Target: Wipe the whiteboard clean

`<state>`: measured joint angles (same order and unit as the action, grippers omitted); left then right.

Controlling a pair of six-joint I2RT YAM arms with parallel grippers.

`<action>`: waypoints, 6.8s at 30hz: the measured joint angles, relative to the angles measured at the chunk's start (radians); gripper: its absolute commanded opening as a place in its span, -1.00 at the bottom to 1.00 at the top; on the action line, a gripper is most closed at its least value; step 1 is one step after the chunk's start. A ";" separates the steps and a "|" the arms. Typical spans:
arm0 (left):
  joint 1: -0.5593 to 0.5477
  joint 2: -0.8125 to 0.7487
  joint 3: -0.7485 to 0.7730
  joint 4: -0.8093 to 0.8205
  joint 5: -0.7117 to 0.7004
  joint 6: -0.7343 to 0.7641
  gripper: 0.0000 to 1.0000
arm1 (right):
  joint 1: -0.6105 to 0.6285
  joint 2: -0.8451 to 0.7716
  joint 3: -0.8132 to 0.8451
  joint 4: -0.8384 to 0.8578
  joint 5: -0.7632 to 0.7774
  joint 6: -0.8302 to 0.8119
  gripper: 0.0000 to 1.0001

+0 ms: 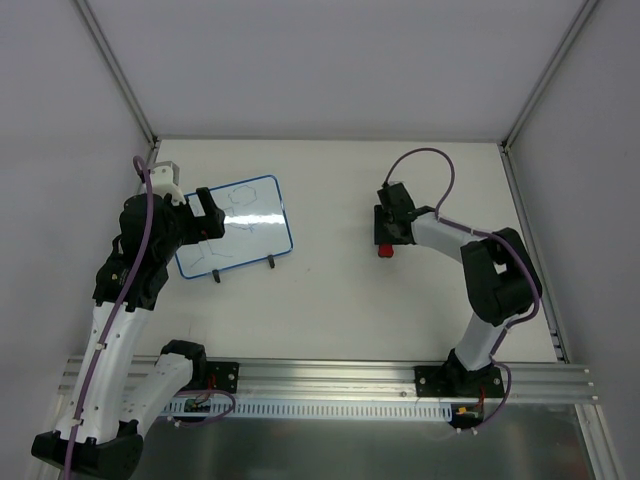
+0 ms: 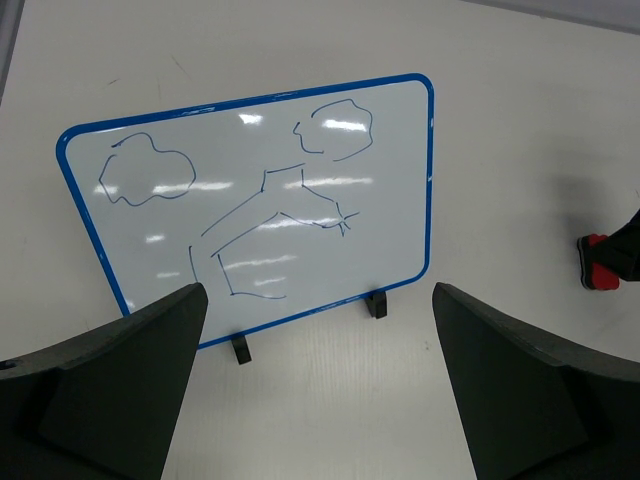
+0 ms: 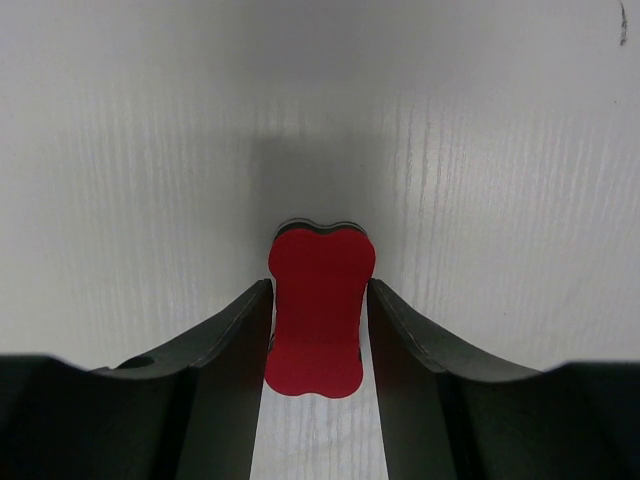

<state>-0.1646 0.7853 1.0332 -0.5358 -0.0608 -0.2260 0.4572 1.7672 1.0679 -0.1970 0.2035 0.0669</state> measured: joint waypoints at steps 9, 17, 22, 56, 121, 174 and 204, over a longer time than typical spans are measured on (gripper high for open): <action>0.000 0.000 0.000 0.000 0.000 0.000 0.98 | 0.003 0.003 0.000 0.000 0.006 0.006 -0.18; 0.000 0.000 0.000 0.000 0.000 0.000 0.98 | 0.003 0.003 -0.002 0.000 0.026 0.016 -0.16; 0.000 0.002 0.000 0.000 0.001 0.000 0.98 | 0.003 0.003 -0.002 0.000 0.029 0.027 -0.14; 0.146 0.171 0.000 0.037 0.045 -0.020 0.88 | 0.083 -0.093 -0.025 -0.014 -0.046 -0.063 -0.90; 0.395 0.930 0.325 0.115 0.849 0.541 -0.47 | 0.396 -0.309 -0.034 -0.099 -0.301 -0.360 -0.89; 0.334 0.620 0.029 0.179 0.698 0.396 -1.00 | 0.672 0.271 0.206 0.691 0.065 0.162 -1.00; 0.313 0.560 -0.020 0.210 0.616 0.373 -1.00 | 0.780 0.287 0.267 0.644 0.137 0.190 -0.99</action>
<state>0.1482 1.3449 1.0134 -0.3260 0.5552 0.1474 1.2377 2.0544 1.3350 0.4465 0.3408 0.2565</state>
